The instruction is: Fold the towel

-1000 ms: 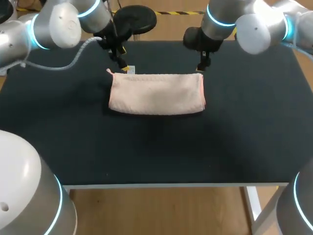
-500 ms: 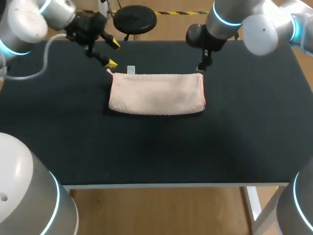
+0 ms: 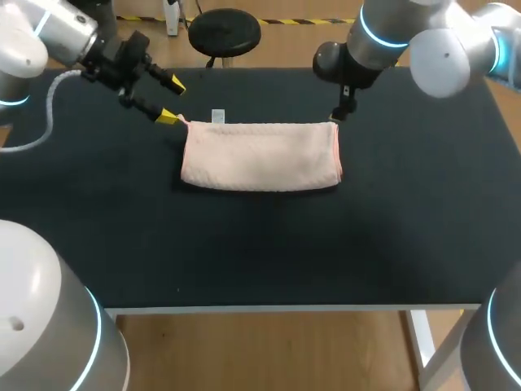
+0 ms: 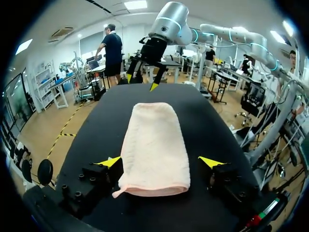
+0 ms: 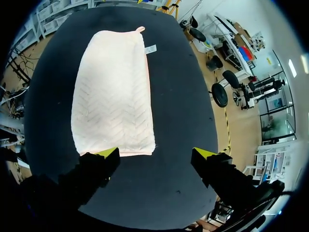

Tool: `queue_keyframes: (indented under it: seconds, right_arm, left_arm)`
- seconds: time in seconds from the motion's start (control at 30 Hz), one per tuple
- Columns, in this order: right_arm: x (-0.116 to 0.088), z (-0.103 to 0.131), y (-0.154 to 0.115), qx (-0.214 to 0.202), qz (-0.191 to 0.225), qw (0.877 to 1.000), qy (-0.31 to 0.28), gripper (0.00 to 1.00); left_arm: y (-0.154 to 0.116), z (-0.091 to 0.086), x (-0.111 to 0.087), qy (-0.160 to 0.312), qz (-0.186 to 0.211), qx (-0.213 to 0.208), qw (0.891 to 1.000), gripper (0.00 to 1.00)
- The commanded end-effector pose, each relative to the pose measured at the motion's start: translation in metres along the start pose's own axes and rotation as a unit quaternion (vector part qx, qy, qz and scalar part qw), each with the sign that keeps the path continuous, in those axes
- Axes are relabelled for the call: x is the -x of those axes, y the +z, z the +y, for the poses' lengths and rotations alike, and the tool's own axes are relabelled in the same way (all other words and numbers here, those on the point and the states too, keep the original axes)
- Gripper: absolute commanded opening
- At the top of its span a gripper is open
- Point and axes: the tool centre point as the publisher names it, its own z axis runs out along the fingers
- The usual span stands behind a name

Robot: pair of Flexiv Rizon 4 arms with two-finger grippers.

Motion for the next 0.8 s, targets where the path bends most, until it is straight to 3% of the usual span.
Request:
queue_keyframes:
  seconds: [0.03, 0.1, 0.17, 0.8]
  right_arm:
    - [-0.0045, -0.0035, -0.0064, 0.001, -0.002, 1.0, 0.001, 1.0]
    - [-0.0055, -0.0037, -0.0086, -0.007, -0.002, 1.0, -0.005, 1.0]
    - [-0.0089, -0.0042, -0.0162, 0.018, 0.024, 0.999, -0.045, 1.0]
    - [-0.0089, -0.0042, -0.0162, 0.018, 0.024, 0.999, -0.045, 1.0]
  left_arm:
    - [-0.003, 0.0089, -0.0037, -0.008, -0.005, -0.017, 1.0, 1.0]
    - [-0.0039, 0.0103, -0.0048, -0.006, -0.007, -0.021, 1.0, 1.0]
    - [-0.0046, 0.0108, -0.0052, -0.008, -0.012, -0.022, 1.0, 1.0]
    - [-0.0046, 0.0108, -0.0052, -0.008, -0.012, -0.022, 1.0, 1.0]
